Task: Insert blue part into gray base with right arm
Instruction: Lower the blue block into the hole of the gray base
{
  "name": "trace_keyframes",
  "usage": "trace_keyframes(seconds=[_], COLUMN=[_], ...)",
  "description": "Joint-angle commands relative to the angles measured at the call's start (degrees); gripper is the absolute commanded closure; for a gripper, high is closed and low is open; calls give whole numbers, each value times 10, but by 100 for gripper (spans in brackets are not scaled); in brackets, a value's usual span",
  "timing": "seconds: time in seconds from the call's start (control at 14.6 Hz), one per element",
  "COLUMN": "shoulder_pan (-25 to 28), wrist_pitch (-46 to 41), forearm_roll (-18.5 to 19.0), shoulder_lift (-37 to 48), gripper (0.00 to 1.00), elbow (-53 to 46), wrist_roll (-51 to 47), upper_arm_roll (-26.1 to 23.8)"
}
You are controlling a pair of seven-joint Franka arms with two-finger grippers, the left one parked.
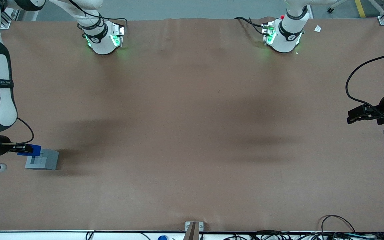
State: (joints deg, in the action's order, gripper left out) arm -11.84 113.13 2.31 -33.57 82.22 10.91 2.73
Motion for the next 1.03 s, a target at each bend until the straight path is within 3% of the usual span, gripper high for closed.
trace_keyframes(seconds=[0.0,0.96], shoulder_pan=[-13,-26], wrist_pitch=[14,76], forearm_roll=[7,-1], shoulder_lift=[-5,-34], gripper=[99,99], elbow=[1,3], wrist_roll=[2,8], upper_arm_roll=[-11,-12])
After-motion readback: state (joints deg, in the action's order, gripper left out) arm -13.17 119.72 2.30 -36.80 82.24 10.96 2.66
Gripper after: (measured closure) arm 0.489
